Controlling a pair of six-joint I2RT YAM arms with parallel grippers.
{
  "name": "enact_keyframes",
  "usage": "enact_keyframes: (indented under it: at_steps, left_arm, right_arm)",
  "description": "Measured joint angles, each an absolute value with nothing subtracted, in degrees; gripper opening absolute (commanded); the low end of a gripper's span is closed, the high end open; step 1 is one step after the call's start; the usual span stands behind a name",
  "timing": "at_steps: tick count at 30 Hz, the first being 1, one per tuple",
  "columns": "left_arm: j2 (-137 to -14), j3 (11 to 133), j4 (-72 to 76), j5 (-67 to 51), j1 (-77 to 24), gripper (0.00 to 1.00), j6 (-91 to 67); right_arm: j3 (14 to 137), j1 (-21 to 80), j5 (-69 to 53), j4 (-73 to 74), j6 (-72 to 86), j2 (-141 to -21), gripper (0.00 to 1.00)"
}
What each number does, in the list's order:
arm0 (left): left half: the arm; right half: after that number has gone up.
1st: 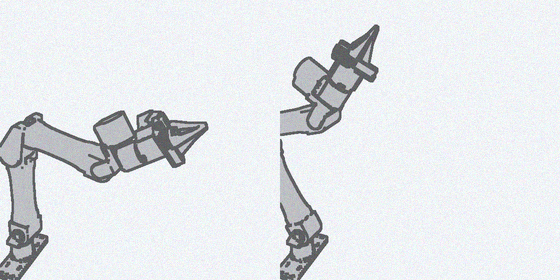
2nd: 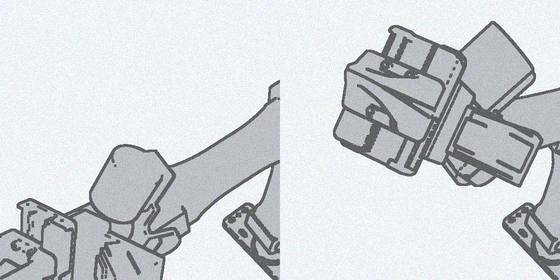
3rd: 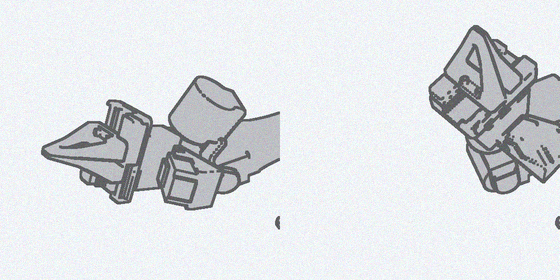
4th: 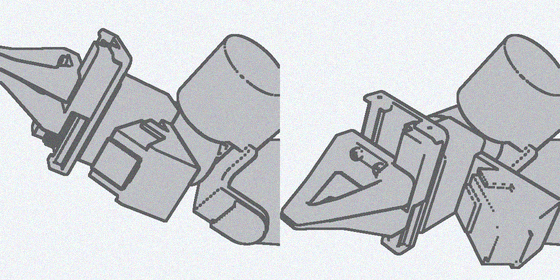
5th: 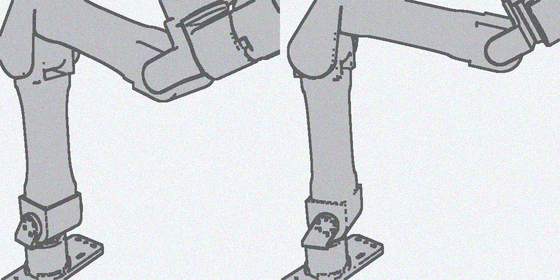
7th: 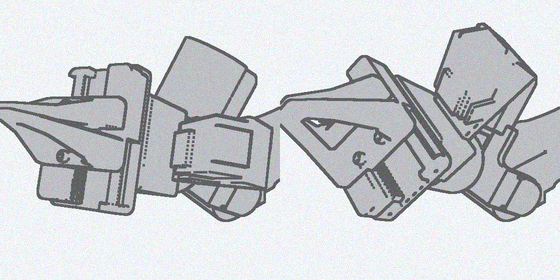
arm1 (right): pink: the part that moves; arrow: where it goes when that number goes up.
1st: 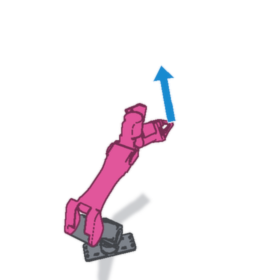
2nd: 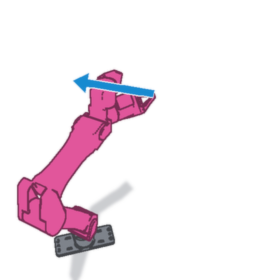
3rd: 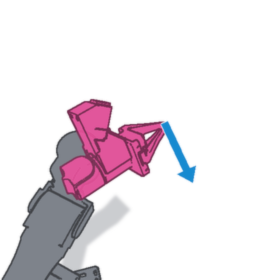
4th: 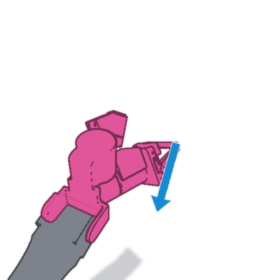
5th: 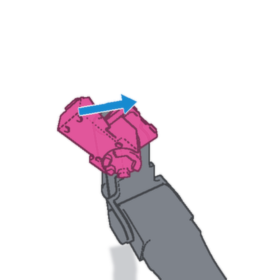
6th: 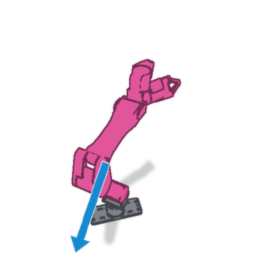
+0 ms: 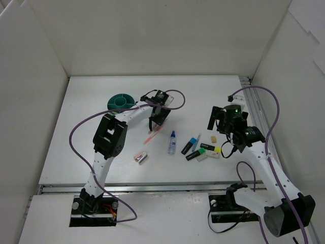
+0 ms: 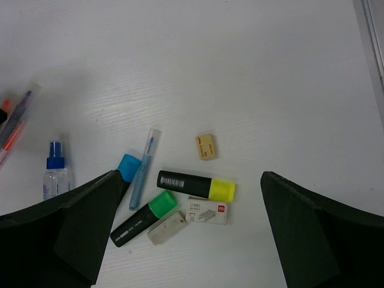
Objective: Sort the stationery into containers
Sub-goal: Pick up the pen from the center of the board.
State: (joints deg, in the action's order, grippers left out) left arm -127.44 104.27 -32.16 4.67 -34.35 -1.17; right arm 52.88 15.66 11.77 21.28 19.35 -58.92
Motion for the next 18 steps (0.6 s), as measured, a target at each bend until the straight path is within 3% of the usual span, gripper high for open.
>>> enact_keyframes:
  at_steps: [7, 18]
  left_arm:
    - [-128.77, 104.47, -31.99, 3.86, -34.06, 0.57, -1.58]
    - [-128.90, 104.36, -32.21, 0.82, -33.74, 0.26, -2.22]
  right_arm:
    - [52.88, 15.40, 11.79, 21.30, 19.29, -58.92, 0.98]
    - [52.88, 15.33, 11.79, 21.30, 19.29, -58.94, 0.98]
